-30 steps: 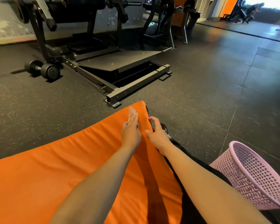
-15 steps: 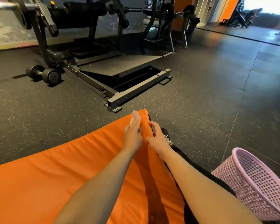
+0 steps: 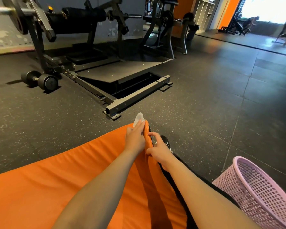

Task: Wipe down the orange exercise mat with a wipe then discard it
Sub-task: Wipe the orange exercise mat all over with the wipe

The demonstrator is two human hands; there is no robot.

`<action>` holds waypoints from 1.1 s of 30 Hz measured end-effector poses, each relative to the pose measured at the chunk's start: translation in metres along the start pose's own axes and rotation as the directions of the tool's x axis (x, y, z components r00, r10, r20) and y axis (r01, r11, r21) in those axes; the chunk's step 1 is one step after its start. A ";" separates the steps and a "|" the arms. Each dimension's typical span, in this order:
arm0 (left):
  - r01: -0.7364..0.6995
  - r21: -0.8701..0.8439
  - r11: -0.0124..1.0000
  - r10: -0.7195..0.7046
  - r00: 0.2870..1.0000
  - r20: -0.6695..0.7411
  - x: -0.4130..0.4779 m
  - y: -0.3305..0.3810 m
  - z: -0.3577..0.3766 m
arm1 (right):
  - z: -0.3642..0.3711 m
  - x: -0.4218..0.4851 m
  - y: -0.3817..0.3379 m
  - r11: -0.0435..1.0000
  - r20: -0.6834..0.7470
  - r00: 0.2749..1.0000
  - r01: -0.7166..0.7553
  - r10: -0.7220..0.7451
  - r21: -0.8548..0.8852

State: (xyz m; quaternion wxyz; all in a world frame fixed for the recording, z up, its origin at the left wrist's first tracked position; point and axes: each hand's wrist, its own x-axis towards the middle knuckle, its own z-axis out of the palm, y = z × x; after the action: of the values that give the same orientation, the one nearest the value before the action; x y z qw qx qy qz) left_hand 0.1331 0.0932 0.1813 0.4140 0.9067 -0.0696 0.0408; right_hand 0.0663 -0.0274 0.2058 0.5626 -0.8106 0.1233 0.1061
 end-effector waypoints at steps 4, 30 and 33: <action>0.016 0.112 0.994 -0.016 1.000 0.003 0.007 0.003 0.002 | -0.001 0.000 0.004 0.999 0.003 1.000 -0.016 0.016 0.049; 0.208 -0.328 0.922 -0.101 0.944 0.315 -0.141 -0.030 0.096 | 0.009 -0.036 0.133 0.979 -0.096 0.980 -0.161 0.174 0.122; 0.241 -0.362 0.900 -0.128 0.942 0.310 -0.159 -0.032 0.097 | 0.016 -0.051 0.149 0.990 -0.078 0.988 -0.129 0.133 0.056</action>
State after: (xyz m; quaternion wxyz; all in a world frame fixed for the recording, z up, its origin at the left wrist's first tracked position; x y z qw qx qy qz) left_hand -0.0171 0.0554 0.0730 0.5762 0.8035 -0.0468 -0.1417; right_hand -0.0295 -0.0584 0.0845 0.5693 -0.7898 0.2019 0.1063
